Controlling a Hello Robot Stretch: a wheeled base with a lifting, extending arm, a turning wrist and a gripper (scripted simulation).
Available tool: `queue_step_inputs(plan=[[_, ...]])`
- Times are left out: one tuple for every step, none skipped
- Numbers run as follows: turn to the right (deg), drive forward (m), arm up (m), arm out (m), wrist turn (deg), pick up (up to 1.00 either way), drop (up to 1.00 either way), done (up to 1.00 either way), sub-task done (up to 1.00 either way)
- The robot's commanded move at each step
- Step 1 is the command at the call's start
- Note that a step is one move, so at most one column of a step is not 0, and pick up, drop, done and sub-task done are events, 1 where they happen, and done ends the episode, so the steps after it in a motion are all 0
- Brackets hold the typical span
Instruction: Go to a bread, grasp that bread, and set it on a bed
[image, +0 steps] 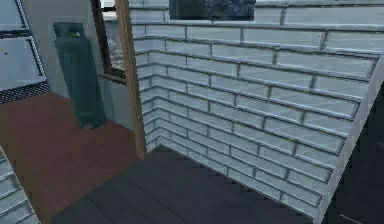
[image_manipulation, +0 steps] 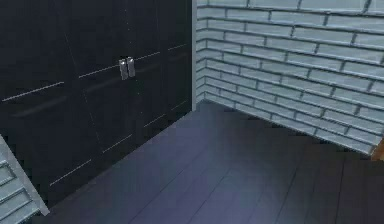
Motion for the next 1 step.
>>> queue_step_inputs(plan=[[-27.0,0.0,0.0,0.0,0.0,0.0,0.0,0.0,0.0]])
